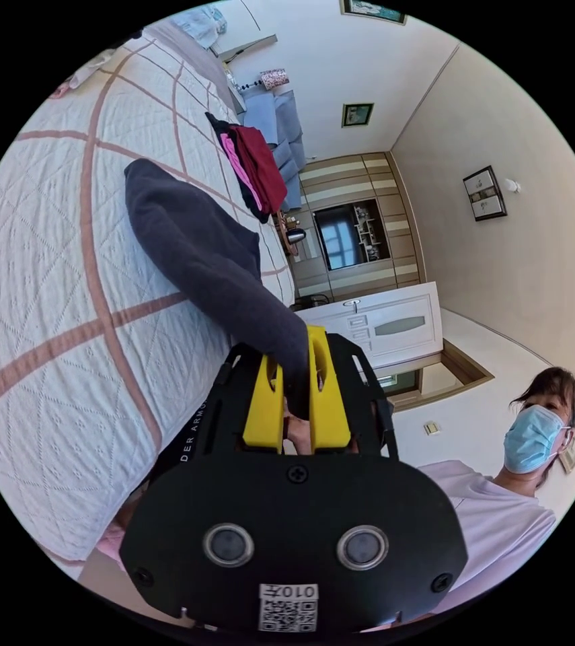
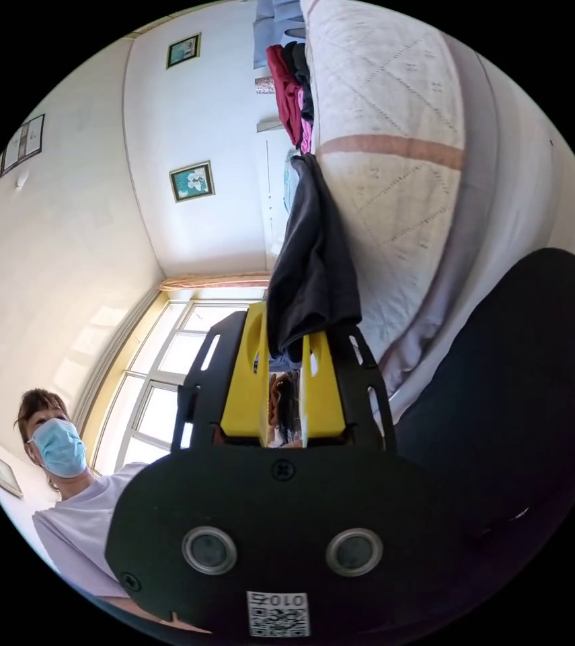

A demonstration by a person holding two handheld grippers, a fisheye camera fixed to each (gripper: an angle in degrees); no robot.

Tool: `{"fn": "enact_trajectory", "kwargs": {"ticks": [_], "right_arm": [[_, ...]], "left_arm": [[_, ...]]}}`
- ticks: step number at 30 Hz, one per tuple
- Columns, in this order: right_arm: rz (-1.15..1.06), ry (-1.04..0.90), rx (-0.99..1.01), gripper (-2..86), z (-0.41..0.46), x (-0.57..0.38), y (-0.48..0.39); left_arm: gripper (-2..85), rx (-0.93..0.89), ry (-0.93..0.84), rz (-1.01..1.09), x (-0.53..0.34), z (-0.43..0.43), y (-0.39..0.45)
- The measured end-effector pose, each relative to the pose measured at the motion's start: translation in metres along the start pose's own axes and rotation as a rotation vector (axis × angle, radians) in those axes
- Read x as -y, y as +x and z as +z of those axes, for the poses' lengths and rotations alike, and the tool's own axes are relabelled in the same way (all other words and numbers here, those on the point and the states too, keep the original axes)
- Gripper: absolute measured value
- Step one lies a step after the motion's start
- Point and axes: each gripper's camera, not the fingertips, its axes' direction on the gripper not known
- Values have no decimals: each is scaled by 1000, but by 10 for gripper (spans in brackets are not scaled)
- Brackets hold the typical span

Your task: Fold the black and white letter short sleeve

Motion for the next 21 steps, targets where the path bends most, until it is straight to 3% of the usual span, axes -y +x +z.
{"fn": "enact_trajectory", "kwargs": {"ticks": [6,13,21], "right_arm": [[-35,-99,-85,76,4,18,-44],[-151,-259,-140,74,50,33,-113],[-496,-470,-130,74,135,17,-268]], "left_arm": [[84,74,-61,8,-10,-21,-5],[77,18,18,-17,-32,-47,-13],[77,2,78,370,-22,-139,118]]}}
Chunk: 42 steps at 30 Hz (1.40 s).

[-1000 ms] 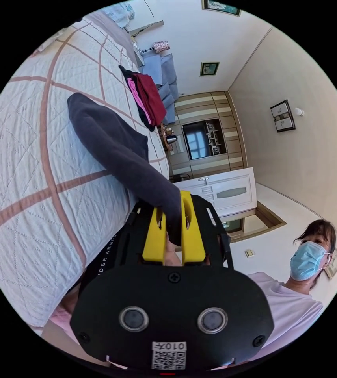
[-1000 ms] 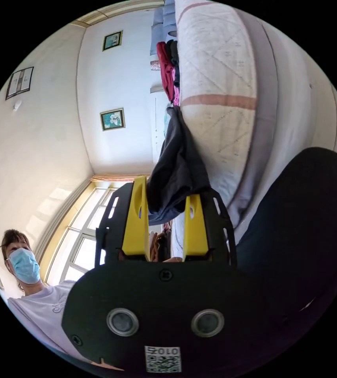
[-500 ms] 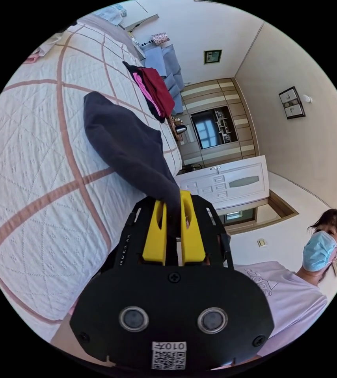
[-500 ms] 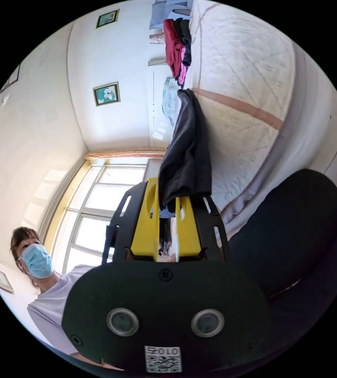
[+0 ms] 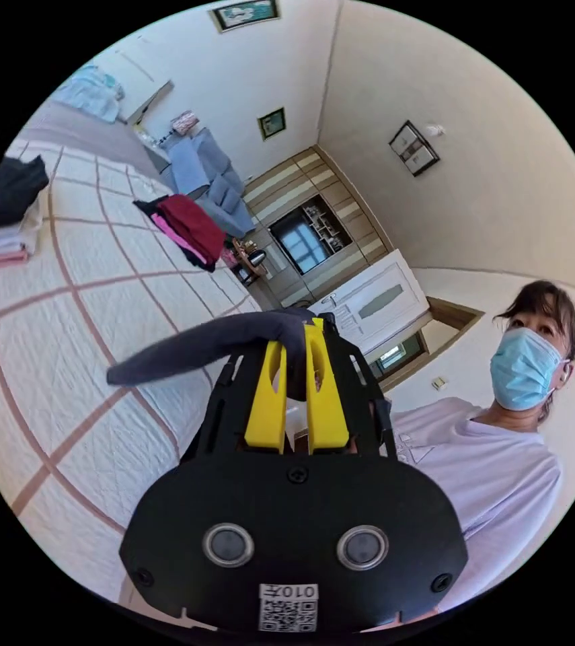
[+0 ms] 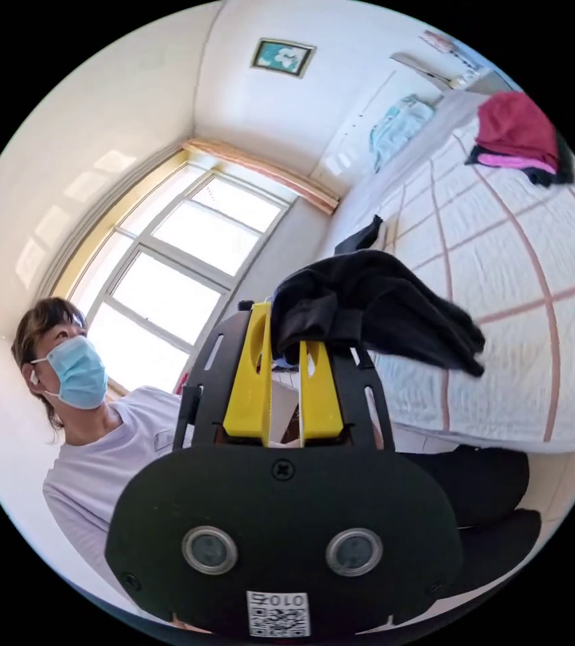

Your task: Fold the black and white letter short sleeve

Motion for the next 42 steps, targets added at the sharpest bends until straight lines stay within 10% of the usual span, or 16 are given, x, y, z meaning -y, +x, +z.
{"fn": "enact_trajectory", "kwargs": {"ticks": [10,18,26,42], "right_arm": [[-79,-142,88,73,180,224,-8],[-121,-141,22,73,343,356,33],[310,-296,-28,74,459,289,188],[309,-291,-110,72,500,239,160]], "left_arm": [[75,49,210,-1,109,-143,-41],[75,424,258,-73,216,-261,-65],[74,676,29,-582,154,-236,-201],[89,747,69,-586,146,-201,-173]]}}
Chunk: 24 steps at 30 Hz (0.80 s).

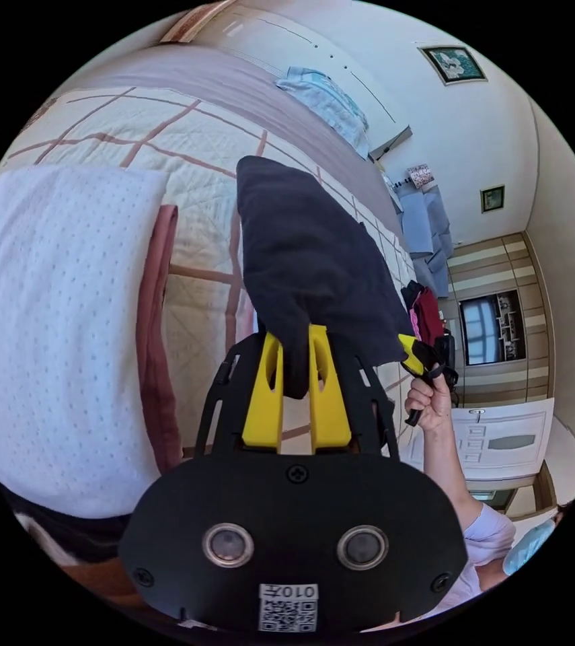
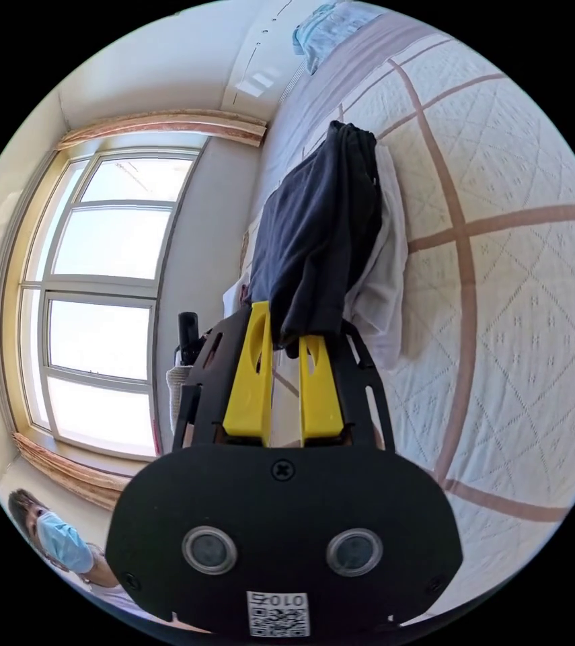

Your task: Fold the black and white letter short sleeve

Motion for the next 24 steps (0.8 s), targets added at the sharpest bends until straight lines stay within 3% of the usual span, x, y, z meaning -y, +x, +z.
{"fn": "enact_trajectory", "kwargs": {"ticks": [4,7,11,13,16,21,24], "right_arm": [[-94,17,-25,69,1,-25,-6],[-176,33,-106,51,-24,-60,-13],[-312,127,-287,47,-70,-136,-23],[-401,200,-390,50,-100,-199,-29],[-463,278,-393,52,-142,-288,-27],[-390,418,-339,52,-203,-416,-1],[-378,518,-410,53,-232,-480,9]], "left_arm": [[101,84,44,12,-17,1,22],[111,266,126,77,-33,-17,63],[111,501,268,301,-79,-39,165],[104,445,314,433,-102,-32,209],[91,324,287,675,-131,7,278],[91,252,182,1056,-169,122,408],[97,163,171,1191,-189,187,489]]}}
